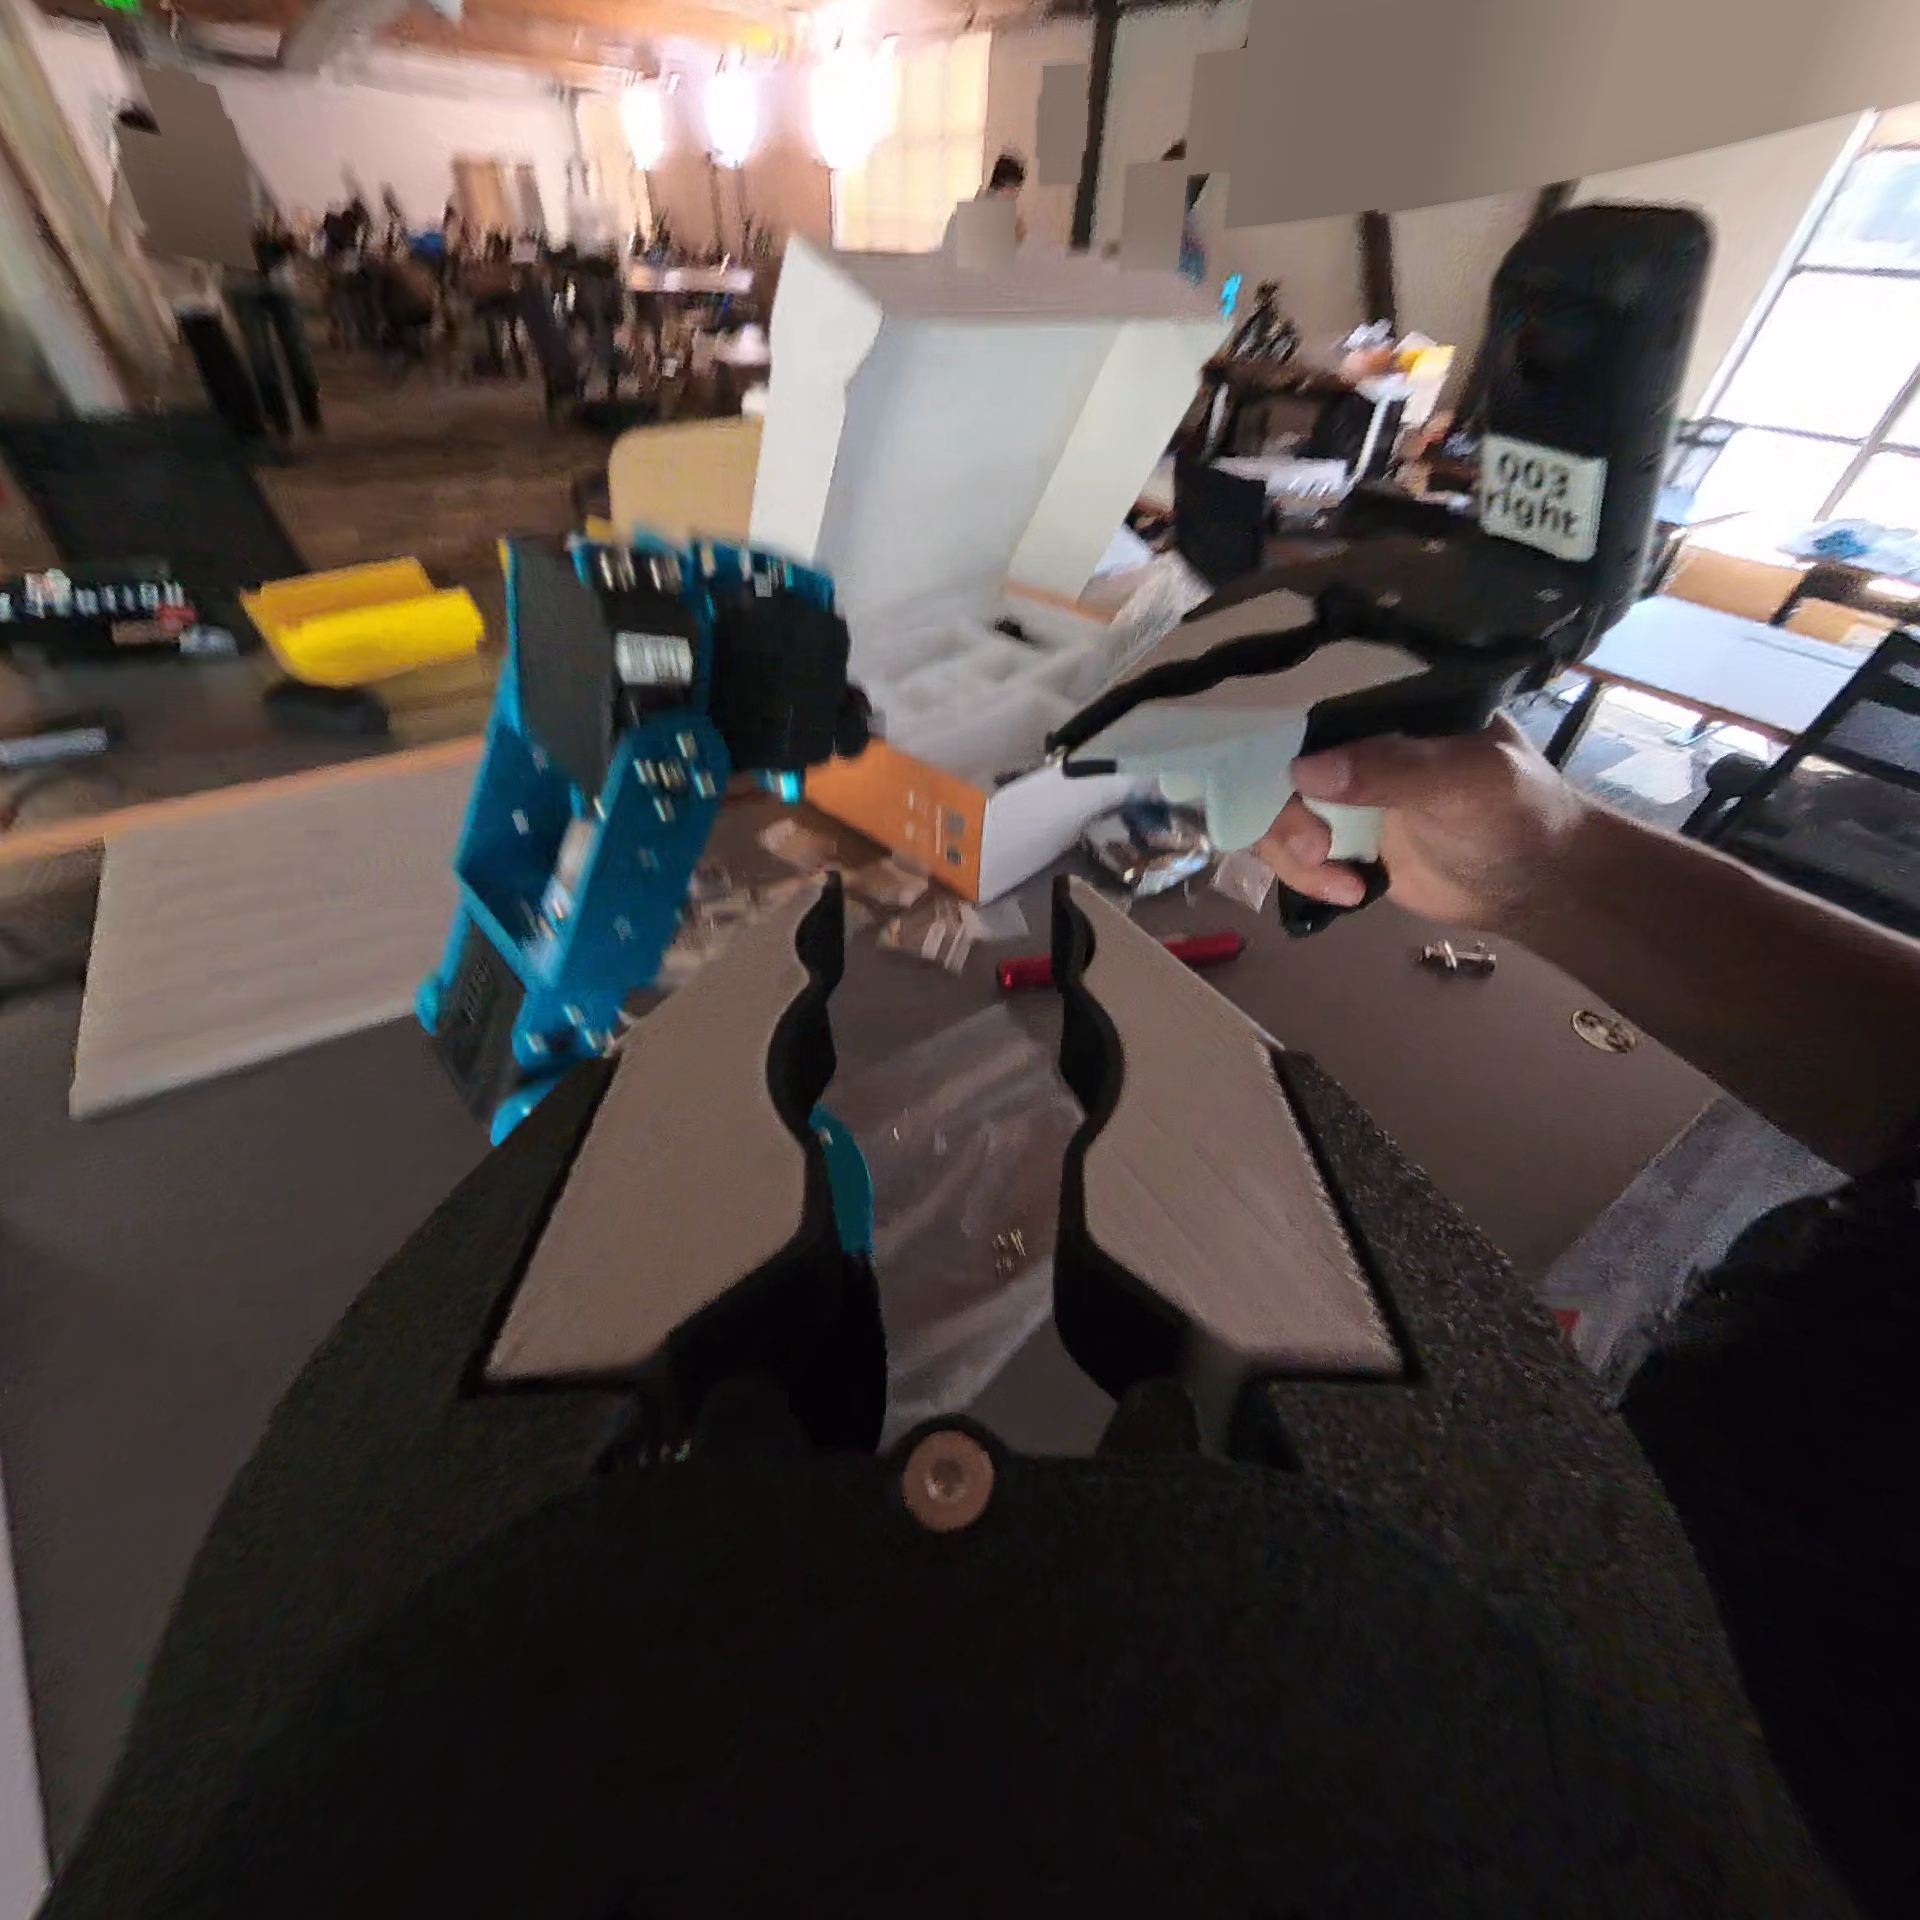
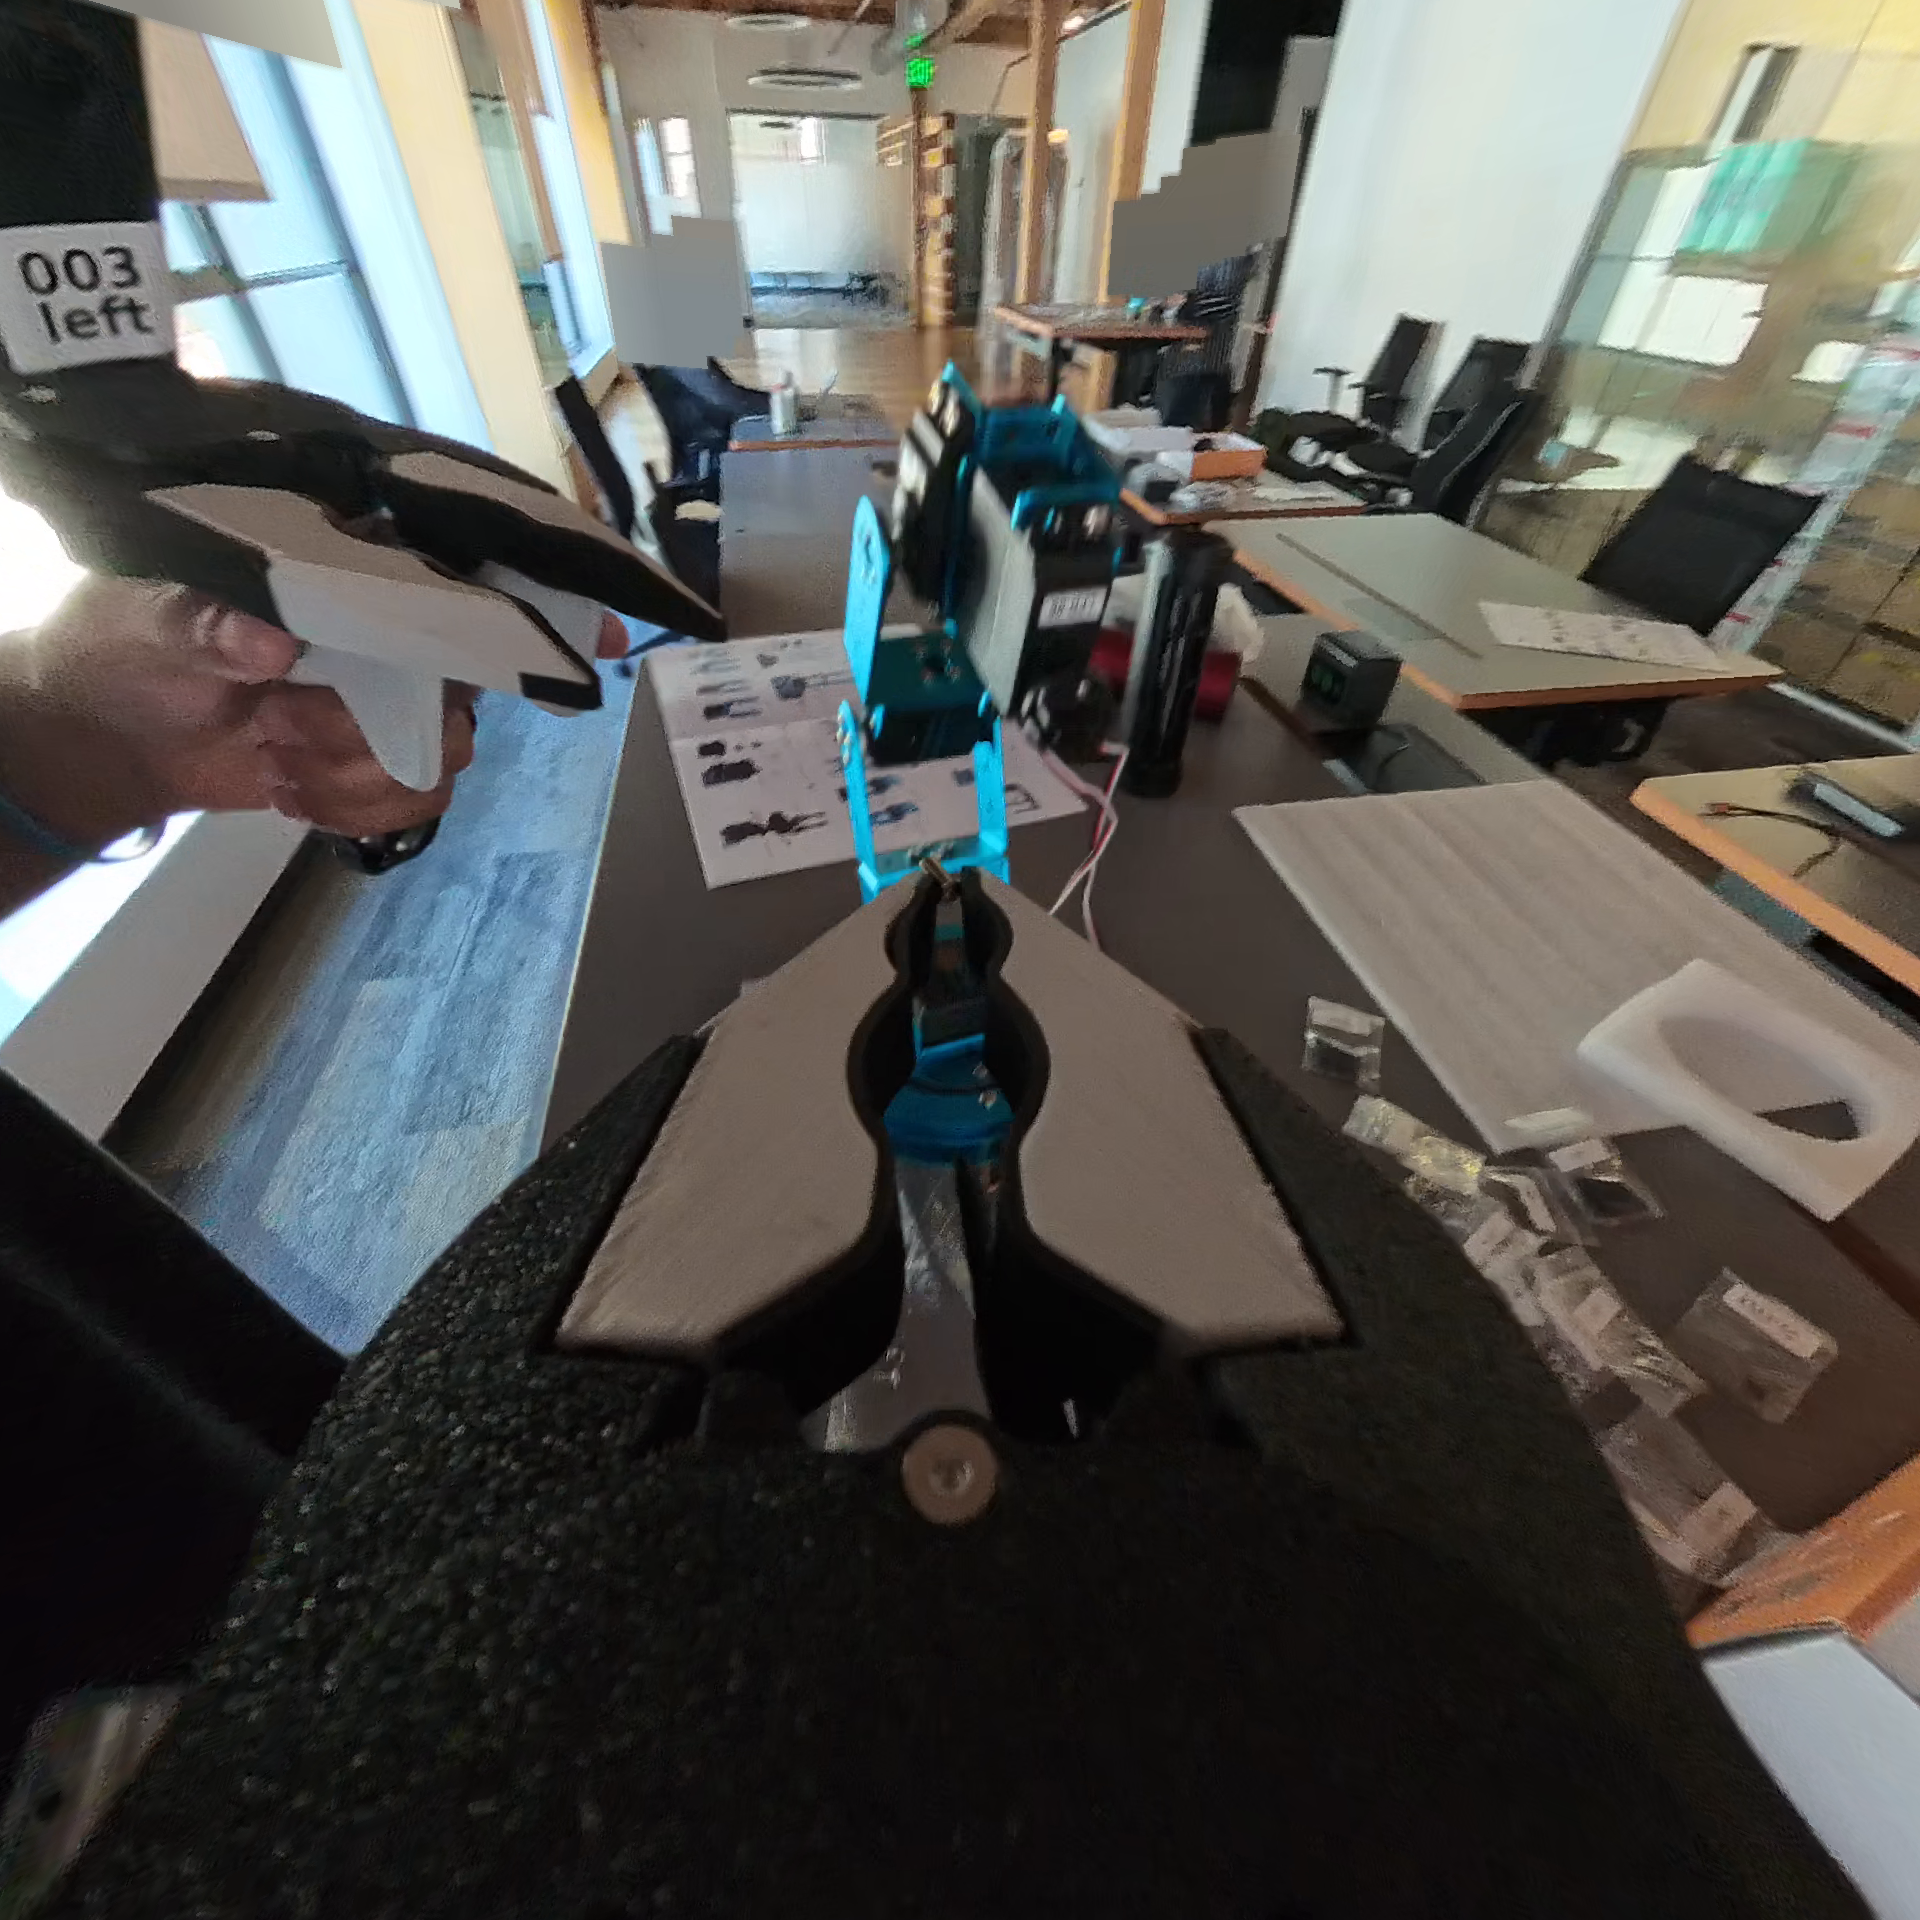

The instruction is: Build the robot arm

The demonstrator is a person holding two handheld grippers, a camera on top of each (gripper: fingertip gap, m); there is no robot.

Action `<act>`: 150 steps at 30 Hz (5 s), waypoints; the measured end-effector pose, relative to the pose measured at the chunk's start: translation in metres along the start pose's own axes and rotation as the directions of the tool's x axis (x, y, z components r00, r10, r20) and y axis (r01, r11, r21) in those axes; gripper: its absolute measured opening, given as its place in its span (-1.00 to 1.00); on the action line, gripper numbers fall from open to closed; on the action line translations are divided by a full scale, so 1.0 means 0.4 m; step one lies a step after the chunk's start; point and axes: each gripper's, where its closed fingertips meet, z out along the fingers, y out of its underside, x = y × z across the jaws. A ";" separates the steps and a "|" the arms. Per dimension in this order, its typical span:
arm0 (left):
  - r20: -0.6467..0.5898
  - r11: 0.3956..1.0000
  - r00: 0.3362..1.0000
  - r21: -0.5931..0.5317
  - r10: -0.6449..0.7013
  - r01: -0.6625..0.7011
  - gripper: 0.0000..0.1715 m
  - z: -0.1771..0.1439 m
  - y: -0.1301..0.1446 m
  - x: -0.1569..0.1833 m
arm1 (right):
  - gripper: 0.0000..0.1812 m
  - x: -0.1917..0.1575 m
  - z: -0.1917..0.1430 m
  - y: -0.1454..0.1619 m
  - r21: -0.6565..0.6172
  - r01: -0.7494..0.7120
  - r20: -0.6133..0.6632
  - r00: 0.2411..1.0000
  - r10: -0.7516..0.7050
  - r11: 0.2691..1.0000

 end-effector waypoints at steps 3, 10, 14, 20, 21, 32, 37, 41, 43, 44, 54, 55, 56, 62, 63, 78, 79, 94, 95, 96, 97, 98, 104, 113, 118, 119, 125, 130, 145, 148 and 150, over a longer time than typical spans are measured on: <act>-0.050 0.993 0.994 0.075 0.099 -0.095 -0.58 -0.016 -0.077 -0.035 | -0.97 0.020 0.017 -0.071 0.025 -0.019 -0.119 0.993 0.022 0.999; -0.272 0.985 0.947 0.080 0.171 -0.155 -0.27 0.014 -0.134 -0.167 | -0.97 0.038 0.080 -0.153 0.048 -0.030 -0.345 0.938 0.045 0.998; -0.375 0.983 0.908 0.047 0.184 -0.180 -0.17 0.083 -0.108 -0.184 | -0.97 0.044 0.090 -0.139 0.024 -0.079 -0.373 0.924 0.082 0.997; -0.424 0.976 0.881 0.047 0.211 -0.211 -0.21 0.139 -0.089 -0.166 | -0.97 0.060 0.102 -0.133 -0.008 -0.090 -0.384 0.920 0.080 0.996; -0.429 0.975 0.877 0.052 0.217 -0.216 -0.27 0.142 -0.088 -0.164 | -0.97 0.062 0.106 -0.130 -0.019 -0.087 -0.379 0.922 0.073 0.996; -0.439 0.956 0.853 0.053 0.281 -0.287 -0.37 0.153 -0.085 -0.159 | -0.97 0.063 0.118 -0.125 -0.032 -0.072 -0.285 0.957 0.060 0.997; -0.435 0.958 0.856 0.063 0.278 -0.279 -0.37 0.152 -0.086 -0.157 | -0.96 0.065 0.117 -0.127 -0.089 -0.020 -0.307 0.952 -0.009 0.996; -0.439 0.956 0.853 0.064 0.284 -0.285 -0.37 0.151 -0.086 -0.157 | -0.97 0.064 0.117 -0.135 -0.131 0.013 -0.316 0.947 -0.054 0.991; -0.440 0.956 0.851 0.065 0.285 -0.287 -0.38 0.152 -0.086 -0.157 | -0.96 0.064 0.117 -0.134 -0.158 0.015 -0.309 0.949 -0.064 0.987; -0.445 0.956 0.849 0.068 0.285 -0.285 -0.38 0.151 -0.086 -0.156 | -0.96 0.062 0.119 -0.134 -0.165 0.012 -0.298 0.953 -0.061 0.986; -0.451 0.956 0.845 0.077 0.287 -0.284 -0.37 0.150 -0.087 -0.155 | -0.95 0.054 0.122 -0.126 -0.051 -0.244 -0.123 0.964 0.236 0.968; -0.452 0.956 0.844 0.076 0.288 -0.285 -0.37 0.151 -0.086 -0.155 | -0.95 0.047 0.124 -0.123 -0.050 -0.260 -0.082 0.963 0.256 0.964; -0.451 0.955 0.845 0.075 0.288 -0.286 -0.38 0.151 -0.087 -0.156 | -0.94 0.041 0.127 -0.121 -0.047 -0.271 -0.039 0.962 0.270 0.961; -0.451 0.956 0.845 0.075 0.288 -0.285 -0.38 0.150 -0.086 -0.157 | -0.95 0.049 0.128 -0.123 -0.025 -0.272 0.067 0.960 0.274 0.962; -0.451 0.956 0.845 0.075 0.287 -0.285 -0.38 0.150 -0.086 -0.157 | -0.95 0.050 0.128 -0.122 -0.026 -0.270 0.071 0.960 0.271 0.963; -0.448 0.951 0.844 0.045 0.294 -0.307 -0.37 0.155 -0.083 -0.158 | -0.94 0.050 0.127 -0.122 -0.333 0.113 0.069 0.993 -0.095 0.936; -0.443 0.949 0.846 0.041 0.298 -0.313 -0.36 0.156 -0.083 -0.158 | -0.95 0.050 0.128 -0.122 -0.352 0.128 0.077 0.991 -0.107 0.927; -0.556 0.680 0.533 0.082 0.638 -0.729 -0.63 0.144 -0.153 -0.056 | -0.95 0.062 0.119 -0.116 -0.301 0.126 0.123 0.988 -0.093 0.945; -0.545 0.721 0.584 0.055 0.602 -0.691 -0.67 0.148 -0.161 -0.056 | -0.95 0.068 0.110 -0.113 -0.293 0.130 0.103 0.989 -0.103 0.947; -0.537 0.764 0.639 0.017 0.551 -0.645 -0.72 0.151 -0.164 -0.057 | -0.95 0.069 0.100 -0.115 -0.276 0.142 0.083 0.989 -0.124 0.951; -0.528 0.816 0.702 -0.029 0.478 -0.577 -0.76 0.153 -0.166 -0.054 | -0.95 0.065 0.089 -0.125 -0.248 0.169 0.062 0.985 -0.158 0.954; -0.513 0.871 0.767 -0.075 0.384 -0.486 -0.76 0.156 -0.171 -0.048 | -0.95 0.052 0.077 -0.137 -0.221 0.212 0.053 0.977 -0.206 0.952; -0.555 0.961 0.809 -0.275 -0.192 0.039 -0.87 0.143 -0.197 0.024 | -0.95 0.003 0.025 -0.218 -0.163 0.562 -0.146 0.799 -0.583 0.811; -0.634 0.918 0.680 -0.363 -0.369 0.160 -0.92 0.109 -0.197 0.100 | -0.95 -0.056 -0.007 -0.234 -0.136 0.655 -0.095 0.738 -0.668 0.743; -0.702 0.914 0.589 -0.357 -0.400 0.194 -0.97 0.082 -0.218 0.138 | -0.95 -0.092 -0.038 -0.258 -0.017 0.661 -0.079 0.747 -0.660 0.750; -0.723 0.914 0.561 -0.352 -0.403 0.203 -0.98 0.073 -0.224 0.148 | -0.95 -0.104 -0.045 -0.265 0.023 0.636 -0.065 0.771 -0.634 0.771; -0.760 0.896 0.475 -0.350 -0.443 0.275 -0.98 0.058 -0.238 0.169 | -0.94 -0.126 -0.067 -0.281 0.172 0.455 0.060 0.880 -0.470 0.874; -0.754 0.866 0.438 -0.362 -0.489 0.345 -0.99 0.061 -0.239 0.161 | -0.94 -0.118 -0.067 -0.280 0.212 0.436 0.041 0.890 -0.454 0.875; -0.709 0.864 0.508 -0.312 -0.489 0.396 -0.97 0.083 -0.217 0.123 | -0.96 -0.085 -0.041 -0.259 0.207 0.282 0.109 0.945 -0.308 0.937; -0.631 0.927 0.683 -0.189 -0.368 0.324 -0.81 0.093 -0.208 0.064 | -0.96 -0.039 -0.019 -0.222 0.204 0.178 0.092 0.975 -0.200 0.963; -0.565 0.971 0.791 -0.104 -0.235 0.214 -0.69 0.082 -0.214 0.016 | -0.96 0.000 0.000 -0.190 0.192 0.079 0.100 0.990 -0.099 0.978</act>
